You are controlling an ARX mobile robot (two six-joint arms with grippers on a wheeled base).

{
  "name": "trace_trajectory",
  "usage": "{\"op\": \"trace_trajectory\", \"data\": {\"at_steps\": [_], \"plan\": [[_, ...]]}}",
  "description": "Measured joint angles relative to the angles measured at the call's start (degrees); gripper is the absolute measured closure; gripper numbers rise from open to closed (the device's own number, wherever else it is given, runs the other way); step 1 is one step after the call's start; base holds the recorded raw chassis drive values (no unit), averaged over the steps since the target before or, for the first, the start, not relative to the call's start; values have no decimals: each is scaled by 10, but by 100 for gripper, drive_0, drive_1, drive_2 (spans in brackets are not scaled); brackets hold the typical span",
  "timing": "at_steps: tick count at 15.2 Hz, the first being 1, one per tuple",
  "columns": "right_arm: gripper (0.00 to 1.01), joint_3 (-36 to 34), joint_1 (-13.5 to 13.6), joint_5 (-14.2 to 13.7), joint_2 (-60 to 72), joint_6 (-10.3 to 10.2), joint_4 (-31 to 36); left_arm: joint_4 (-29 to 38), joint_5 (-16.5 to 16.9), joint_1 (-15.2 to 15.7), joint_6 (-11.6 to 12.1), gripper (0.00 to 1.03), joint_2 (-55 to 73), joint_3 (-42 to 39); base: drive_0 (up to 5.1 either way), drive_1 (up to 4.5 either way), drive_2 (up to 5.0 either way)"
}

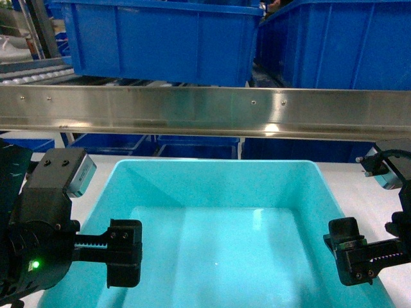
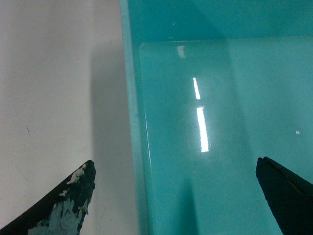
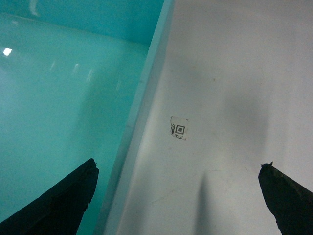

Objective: Organize blue bins on left shelf correctly

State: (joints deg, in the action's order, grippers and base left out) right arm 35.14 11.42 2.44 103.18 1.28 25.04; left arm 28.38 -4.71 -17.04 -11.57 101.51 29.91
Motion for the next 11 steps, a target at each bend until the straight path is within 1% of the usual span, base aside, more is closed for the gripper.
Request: {"op": "trace_trajectory", "data": {"at_steps": [1,3,4,5,7,8,9,10,11], "plan": [[16,-2,6,-5,12,12,-5,-1,0,0,0,13,3,0,0,0,0],[47,-2,6,-5,12,14,-5,-1,0,0,0,44,3,0,0,0,0],[58,-2,6,-5,12,14,-5,-1,0,0,0,54,3,0,0,0,0],[66,-2,6,-5,12,14,-5,-1,0,0,0,62,3,0,0,0,0],[82,-2,6,-5,12,14,-5,-1,0,0,0,80,3,0,0,0,0],[93,-2,6,0,12,14,-5,0,3,0,-1,89,3,0,0,0,0],[100,-2,10,0,12,4,-4,0,-3,-4,-7,98,3,0,0,0,0],[99,-2,10,0,12,-4,-4,1,-6,-4,-22,101,3,0,0,0,0],[99,-3,10,3,12,-9,1,1,-6,-3,-26,101,3,0,0,0,0]]}}
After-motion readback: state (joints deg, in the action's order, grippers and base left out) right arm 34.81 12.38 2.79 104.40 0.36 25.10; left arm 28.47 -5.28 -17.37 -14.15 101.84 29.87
